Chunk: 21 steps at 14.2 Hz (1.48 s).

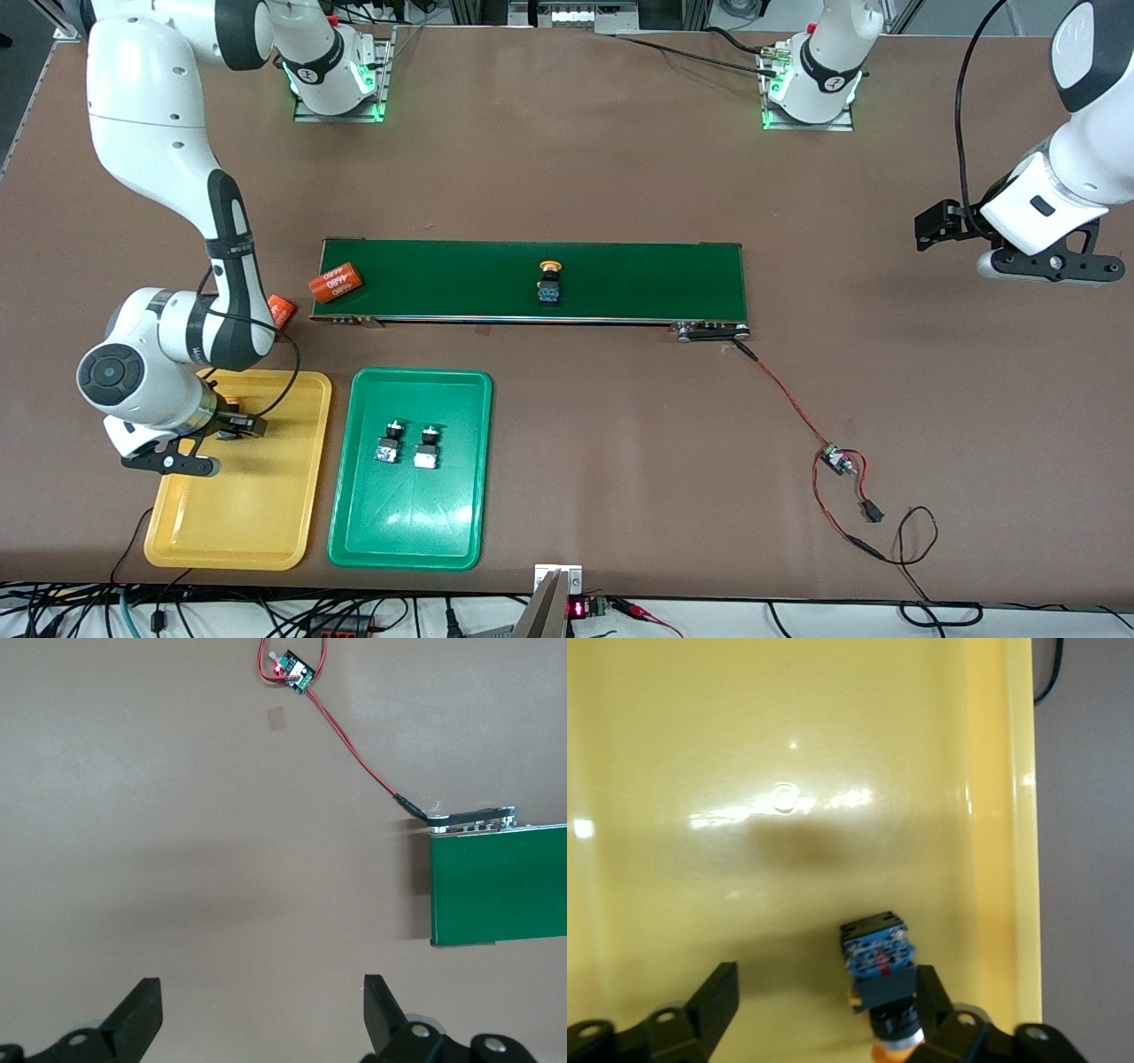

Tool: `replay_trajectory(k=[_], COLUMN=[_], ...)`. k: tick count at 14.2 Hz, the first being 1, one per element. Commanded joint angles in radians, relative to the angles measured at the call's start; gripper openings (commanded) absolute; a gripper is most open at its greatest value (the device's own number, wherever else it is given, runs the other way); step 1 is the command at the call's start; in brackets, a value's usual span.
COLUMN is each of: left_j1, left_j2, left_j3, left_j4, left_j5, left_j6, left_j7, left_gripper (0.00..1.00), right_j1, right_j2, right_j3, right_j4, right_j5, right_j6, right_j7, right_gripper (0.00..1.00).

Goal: Sort buttons by color to trays
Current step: 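Lower the button into the yellow tray and open the right gripper, then return the right gripper to the belt and grasp the second orange-cap button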

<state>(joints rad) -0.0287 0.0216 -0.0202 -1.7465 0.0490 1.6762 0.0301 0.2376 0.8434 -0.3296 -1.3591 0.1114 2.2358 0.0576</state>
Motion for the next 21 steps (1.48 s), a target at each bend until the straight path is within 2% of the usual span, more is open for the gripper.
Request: replay_trajectory(k=[1, 6, 8, 12, 14, 21], left_j1=[0.003, 0.004, 0.004, 0.003, 0.003, -0.002], left_j2=[0.015, 0.015, 0.015, 0.015, 0.017, 0.015], left_j3=[-0.001, -0.001, -0.001, -0.001, -0.001, -0.001], left_j4=[0.028, 0.028, 0.028, 0.028, 0.028, 0.03], left_j5=[-0.006, -0.004, -0.004, -0.003, -0.003, -0.003], left_j6=[-0.012, -0.012, -0.012, -0.012, -0.012, -0.012], left_j7=[0.007, 0.007, 0.007, 0.007, 0.007, 0.005], left_gripper=[1.0, 1.0, 1.0, 1.0, 1.0, 1.0], right_j1=[0.037, 0.182, 0.256, 0.39, 0.43, 0.581], right_j2=[-0.121, -0.251, -0.286, -0.303, -0.31, -0.3], right_j3=[0.007, 0.006, 0.007, 0.007, 0.007, 0.007], right_j4=[-0.012, -0.014, -0.038, -0.08, -0.11, -0.141], right_j5=[0.019, 0.045, 0.045, 0.06, 0.121, 0.126], right_j6=[-0.123, -0.399, -0.439, -0.439, -0.439, -0.424], right_j7=[-0.013, 0.028, 0.123, 0.254, 0.28, 0.395], right_gripper=[1.0, 1.0, 1.0, 1.0, 1.0, 1.0])
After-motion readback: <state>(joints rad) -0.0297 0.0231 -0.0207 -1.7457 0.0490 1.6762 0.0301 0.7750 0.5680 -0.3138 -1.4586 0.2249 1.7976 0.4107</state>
